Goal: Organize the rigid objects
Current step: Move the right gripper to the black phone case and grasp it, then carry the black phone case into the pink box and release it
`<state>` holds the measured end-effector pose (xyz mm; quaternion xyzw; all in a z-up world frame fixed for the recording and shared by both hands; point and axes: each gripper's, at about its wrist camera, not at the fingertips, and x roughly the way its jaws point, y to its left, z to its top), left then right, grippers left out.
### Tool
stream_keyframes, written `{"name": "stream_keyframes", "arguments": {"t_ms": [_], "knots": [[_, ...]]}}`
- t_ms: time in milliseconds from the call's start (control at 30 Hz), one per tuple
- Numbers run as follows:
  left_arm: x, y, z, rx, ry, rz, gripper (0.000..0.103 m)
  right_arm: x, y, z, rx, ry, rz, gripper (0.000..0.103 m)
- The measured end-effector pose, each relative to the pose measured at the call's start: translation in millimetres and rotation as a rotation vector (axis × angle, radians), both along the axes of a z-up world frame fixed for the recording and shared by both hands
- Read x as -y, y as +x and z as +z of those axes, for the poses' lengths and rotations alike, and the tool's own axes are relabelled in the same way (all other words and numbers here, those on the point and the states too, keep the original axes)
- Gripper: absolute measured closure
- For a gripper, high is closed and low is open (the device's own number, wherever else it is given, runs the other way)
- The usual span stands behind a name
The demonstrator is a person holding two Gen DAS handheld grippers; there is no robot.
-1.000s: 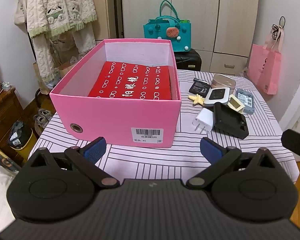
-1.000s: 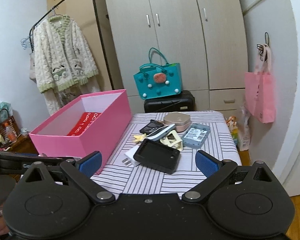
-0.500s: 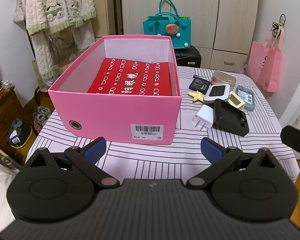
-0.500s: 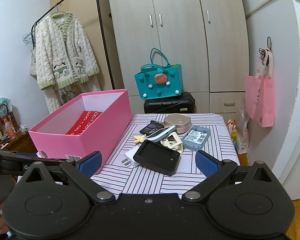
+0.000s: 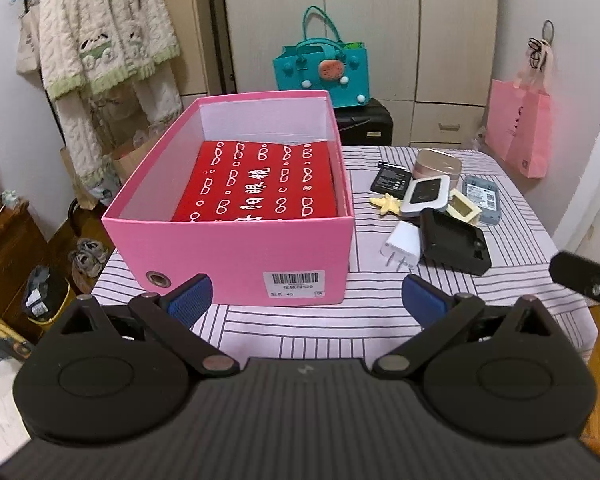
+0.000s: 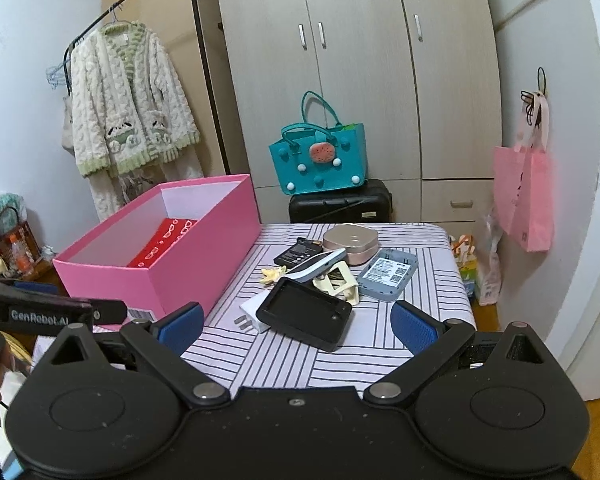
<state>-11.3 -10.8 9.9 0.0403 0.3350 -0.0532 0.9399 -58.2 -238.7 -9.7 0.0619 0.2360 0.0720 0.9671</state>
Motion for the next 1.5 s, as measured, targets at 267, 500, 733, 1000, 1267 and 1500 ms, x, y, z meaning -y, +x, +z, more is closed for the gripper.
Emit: {"name": "stream_keyframes", "arguments": {"t_ms": [267, 500, 733, 1000, 1267, 1500], "knots": [[-23, -2, 1, 0.016, -0.074, -0.137, 0.001, -3, 22, -21, 0.107, -0.023, 0.167, 0.001], [-60, 29, 24, 0.001, 0.019, -0.169, 0.001, -13, 76, -50, -0.035, -0.159, 0.251, 0.001], [-109, 101, 49, -0.080, 0.033, -0.114, 0.003, -9, 117, -77, -0.222, -0.083, 0.127, 0.001], [-137, 195, 37, -0.213, 0.174, -0.082, 0.015, -20, 141, -87, -0.318, 0.059, 0.021, 0.000], [-144, 247, 2, -0.308, 0.276, -0.117, 0.045, -22, 167, -89, -0.390, 0.092, -0.070, 0.000], [-144, 254, -4, -0.346, 0.195, -0.201, 0.084, -2, 168, -81, -0.393, 0.245, -0.081, 0.009]]}}
